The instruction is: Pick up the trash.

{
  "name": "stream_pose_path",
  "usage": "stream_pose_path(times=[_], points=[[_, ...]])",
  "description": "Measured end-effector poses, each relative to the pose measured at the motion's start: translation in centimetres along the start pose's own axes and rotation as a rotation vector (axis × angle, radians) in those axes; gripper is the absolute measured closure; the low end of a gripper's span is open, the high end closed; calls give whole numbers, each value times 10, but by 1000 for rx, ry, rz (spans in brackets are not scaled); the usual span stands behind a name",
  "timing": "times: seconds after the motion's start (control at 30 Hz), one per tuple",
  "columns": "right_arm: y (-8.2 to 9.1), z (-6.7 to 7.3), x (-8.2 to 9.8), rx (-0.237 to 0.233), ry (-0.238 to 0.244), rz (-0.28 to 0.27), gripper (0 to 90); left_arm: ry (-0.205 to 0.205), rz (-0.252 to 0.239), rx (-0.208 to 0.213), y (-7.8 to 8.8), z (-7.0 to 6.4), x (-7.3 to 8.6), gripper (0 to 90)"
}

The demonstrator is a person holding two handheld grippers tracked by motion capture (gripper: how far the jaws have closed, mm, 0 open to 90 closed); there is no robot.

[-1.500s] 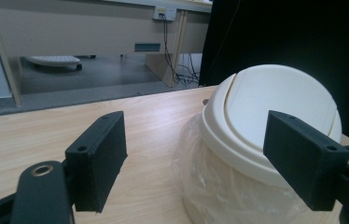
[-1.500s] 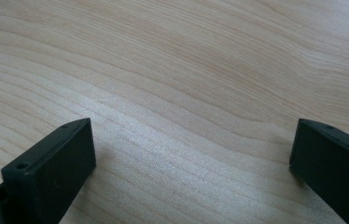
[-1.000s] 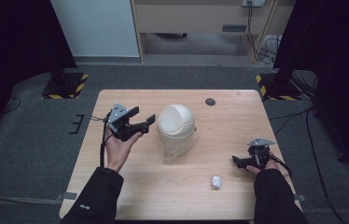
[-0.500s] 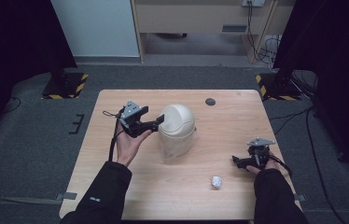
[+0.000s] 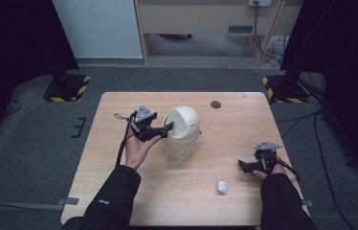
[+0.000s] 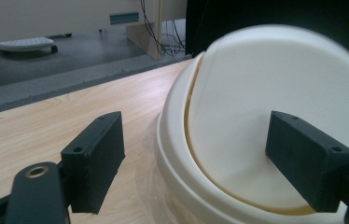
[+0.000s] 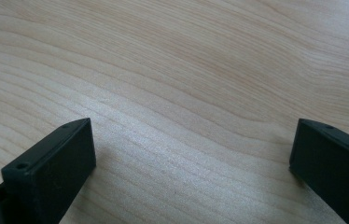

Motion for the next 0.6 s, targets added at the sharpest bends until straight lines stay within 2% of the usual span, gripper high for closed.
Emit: stream_pose_path(times=[0.4, 0.6], points=[[0, 0, 0, 1, 4, -1, 5, -5, 39, -8, -15, 2, 5, 166], [0, 0, 0, 0, 2, 1, 5, -6, 51, 4, -21, 1, 6, 165]])
Point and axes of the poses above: each handheld gripper's, and its own axes: y roughly backward along the jaws, x roughly out of its underside, z roughly to its left, the point moved 7 cm from there along -y, roughly forward along the jaws, and after that the axes turned 15 degrees about z, right-handed, at the moved point
